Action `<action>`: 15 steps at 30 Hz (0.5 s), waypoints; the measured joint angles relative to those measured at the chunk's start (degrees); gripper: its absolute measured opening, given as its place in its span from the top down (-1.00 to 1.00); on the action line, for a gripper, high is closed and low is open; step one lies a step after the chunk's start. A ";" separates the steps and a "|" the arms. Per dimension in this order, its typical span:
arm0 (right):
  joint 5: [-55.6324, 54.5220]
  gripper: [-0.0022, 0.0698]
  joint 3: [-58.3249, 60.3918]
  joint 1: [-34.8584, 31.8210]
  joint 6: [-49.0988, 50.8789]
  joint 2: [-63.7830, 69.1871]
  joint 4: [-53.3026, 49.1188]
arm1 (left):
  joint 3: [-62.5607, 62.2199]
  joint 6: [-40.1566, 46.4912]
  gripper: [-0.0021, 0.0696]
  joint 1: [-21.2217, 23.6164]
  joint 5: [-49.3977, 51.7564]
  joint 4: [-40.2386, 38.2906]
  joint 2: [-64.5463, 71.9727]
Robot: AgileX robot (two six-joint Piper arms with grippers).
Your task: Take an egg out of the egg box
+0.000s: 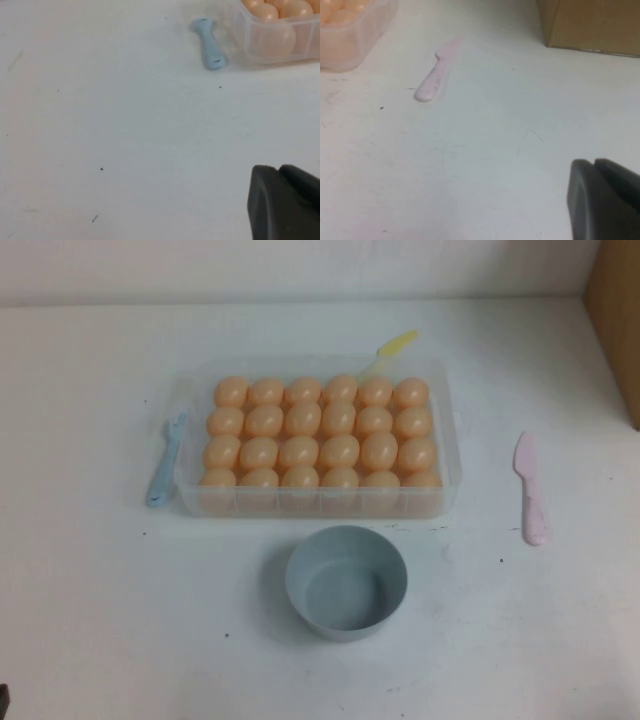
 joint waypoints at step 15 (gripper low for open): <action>0.00 1.00 0.00 0.00 0.00 0.00 0.00 | 0.00 -12.03 0.96 0.00 -16.15 -35.95 0.00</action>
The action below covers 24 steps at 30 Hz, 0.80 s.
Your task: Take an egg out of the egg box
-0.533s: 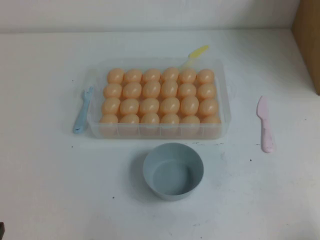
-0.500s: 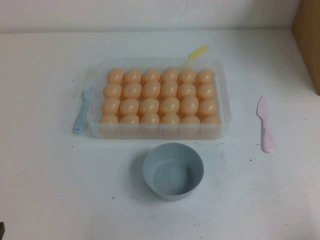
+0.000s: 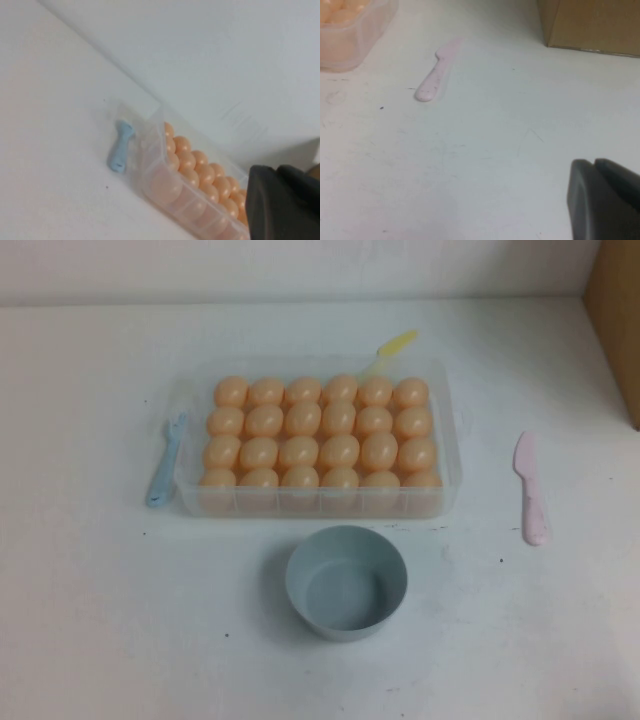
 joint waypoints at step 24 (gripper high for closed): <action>0.00 1.00 0.00 0.00 0.00 0.00 0.00 | 0.00 29.62 0.96 0.00 2.15 2.92 0.00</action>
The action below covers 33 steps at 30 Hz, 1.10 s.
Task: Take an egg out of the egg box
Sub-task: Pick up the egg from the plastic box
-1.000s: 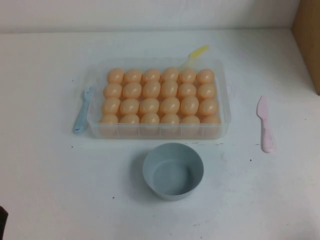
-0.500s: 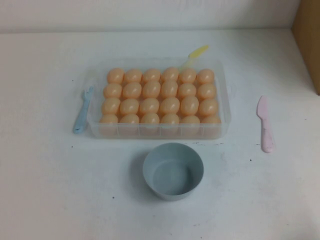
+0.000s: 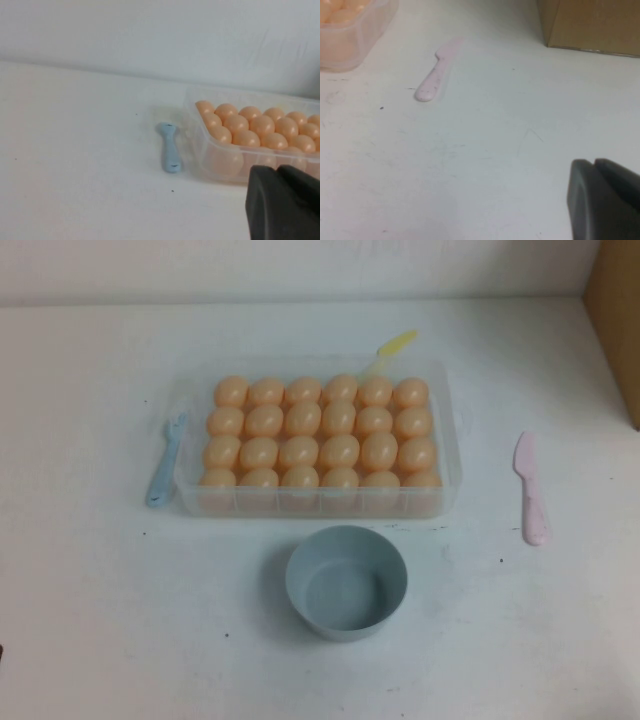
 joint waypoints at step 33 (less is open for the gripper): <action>0.00 1.00 0.00 0.00 0.00 0.00 0.00 | -43.22 8.20 0.96 0.00 40.41 -0.54 36.18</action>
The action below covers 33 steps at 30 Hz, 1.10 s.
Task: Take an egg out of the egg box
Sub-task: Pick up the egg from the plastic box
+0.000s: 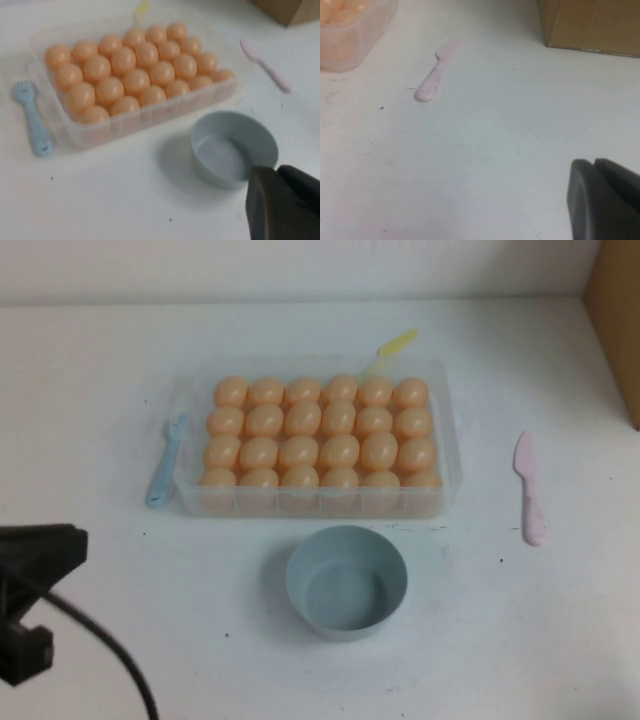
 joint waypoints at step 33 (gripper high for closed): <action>0.00 1.00 0.00 0.00 0.00 0.00 0.00 | -70.19 -12.75 0.96 -20.63 24.15 33.47 71.10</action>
